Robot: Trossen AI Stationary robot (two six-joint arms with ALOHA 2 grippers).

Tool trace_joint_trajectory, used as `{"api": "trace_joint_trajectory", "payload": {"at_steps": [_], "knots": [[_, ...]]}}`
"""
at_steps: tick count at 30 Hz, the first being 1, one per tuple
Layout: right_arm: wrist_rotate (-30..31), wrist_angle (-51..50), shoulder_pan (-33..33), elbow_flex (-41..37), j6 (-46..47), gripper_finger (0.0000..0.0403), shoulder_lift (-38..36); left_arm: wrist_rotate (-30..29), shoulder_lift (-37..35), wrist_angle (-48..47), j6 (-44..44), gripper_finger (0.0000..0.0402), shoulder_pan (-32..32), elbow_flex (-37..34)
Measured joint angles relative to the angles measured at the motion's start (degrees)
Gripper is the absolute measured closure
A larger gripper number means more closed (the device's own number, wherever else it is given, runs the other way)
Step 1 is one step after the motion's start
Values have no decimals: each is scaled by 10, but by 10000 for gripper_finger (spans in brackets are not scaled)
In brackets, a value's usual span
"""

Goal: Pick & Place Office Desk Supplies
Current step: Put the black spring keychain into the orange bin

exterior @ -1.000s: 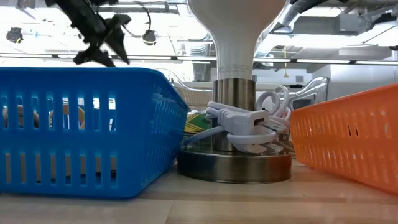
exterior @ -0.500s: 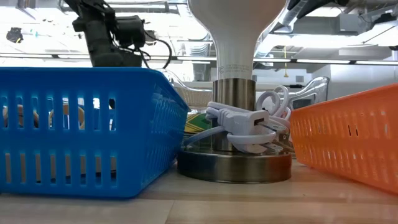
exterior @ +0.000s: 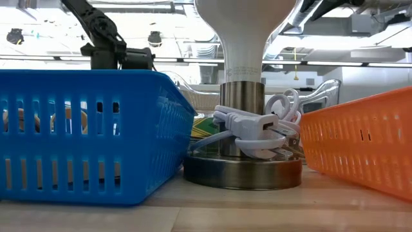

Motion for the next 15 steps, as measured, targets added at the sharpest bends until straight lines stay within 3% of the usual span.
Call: {"api": "trace_joint_trajectory", "payload": {"at_steps": [9, 12, 15], "knots": [[0, 0, 3, 0, -1, 226, 0, -41, -3, 83, -120, 216, 0, -53], [0, 0, 5, 0, -1, 226, 1, -44, -4, 93, -157, 251, -4, -70], [0, 0, 10, 0, -1, 226, 1, -49, -5, 96, -204, 317, -4, -81]]}}
